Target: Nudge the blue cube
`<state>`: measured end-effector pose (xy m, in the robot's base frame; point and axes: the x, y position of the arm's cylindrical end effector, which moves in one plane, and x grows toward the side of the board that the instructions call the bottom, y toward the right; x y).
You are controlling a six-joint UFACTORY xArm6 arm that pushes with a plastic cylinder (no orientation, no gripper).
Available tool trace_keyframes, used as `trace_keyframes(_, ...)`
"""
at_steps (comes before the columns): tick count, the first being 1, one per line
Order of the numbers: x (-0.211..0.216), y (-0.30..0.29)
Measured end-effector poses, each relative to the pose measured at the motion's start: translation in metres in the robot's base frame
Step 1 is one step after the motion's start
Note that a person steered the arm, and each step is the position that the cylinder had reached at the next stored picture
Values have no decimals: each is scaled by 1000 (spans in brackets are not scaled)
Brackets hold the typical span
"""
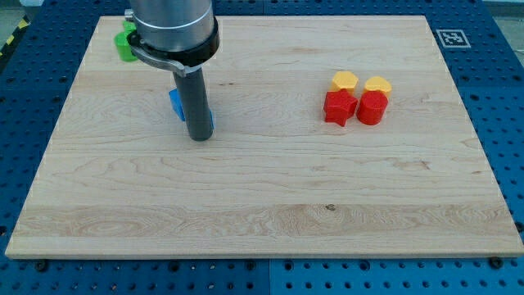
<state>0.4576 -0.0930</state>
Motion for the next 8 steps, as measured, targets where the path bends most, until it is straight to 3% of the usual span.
trace_keyframes(2,-35,-5)
trace_keyframes(8,-26,-20)
